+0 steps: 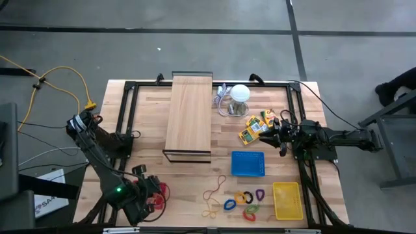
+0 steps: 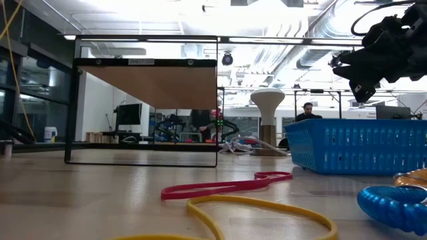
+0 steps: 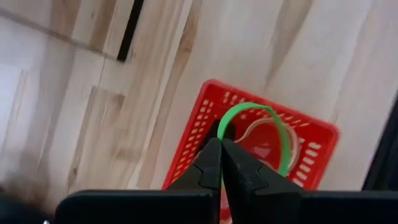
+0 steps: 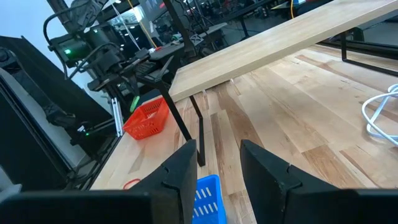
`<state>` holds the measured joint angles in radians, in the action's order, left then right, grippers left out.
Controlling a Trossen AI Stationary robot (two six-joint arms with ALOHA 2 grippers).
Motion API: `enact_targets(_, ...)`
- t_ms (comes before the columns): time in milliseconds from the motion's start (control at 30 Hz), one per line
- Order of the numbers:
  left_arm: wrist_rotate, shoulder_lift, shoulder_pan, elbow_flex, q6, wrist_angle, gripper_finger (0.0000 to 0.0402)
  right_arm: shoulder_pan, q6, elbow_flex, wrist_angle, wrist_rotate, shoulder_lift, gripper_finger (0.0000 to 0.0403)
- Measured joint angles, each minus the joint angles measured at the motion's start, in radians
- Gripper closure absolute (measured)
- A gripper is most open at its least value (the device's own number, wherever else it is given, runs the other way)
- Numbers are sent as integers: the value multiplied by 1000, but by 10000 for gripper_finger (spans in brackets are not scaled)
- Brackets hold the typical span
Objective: Pick & Place Office Desk Supplies
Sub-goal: Put the green rubber band into the red bin
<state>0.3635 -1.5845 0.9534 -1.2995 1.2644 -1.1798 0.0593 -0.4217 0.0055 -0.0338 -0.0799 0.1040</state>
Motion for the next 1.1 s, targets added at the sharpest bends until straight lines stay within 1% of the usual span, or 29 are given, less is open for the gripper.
enact_targets(100,-34,0,-6,34,28,28,401,0,0,0,0,0,0,292)
enact_targets(267,-76,0,-25,105,22,129,401,0,0,0,0,0,0,292)
enact_targets(400,-109,-1,-38,146,25,178,401,0,0,0,0,0,0,292)
enact_targets(1000,-123,-1,-38,159,36,197,400,0,0,0,0,0,0,292)
enact_targets(1100,-124,-1,-38,159,43,197,392,0,0,0,0,0,0,292)
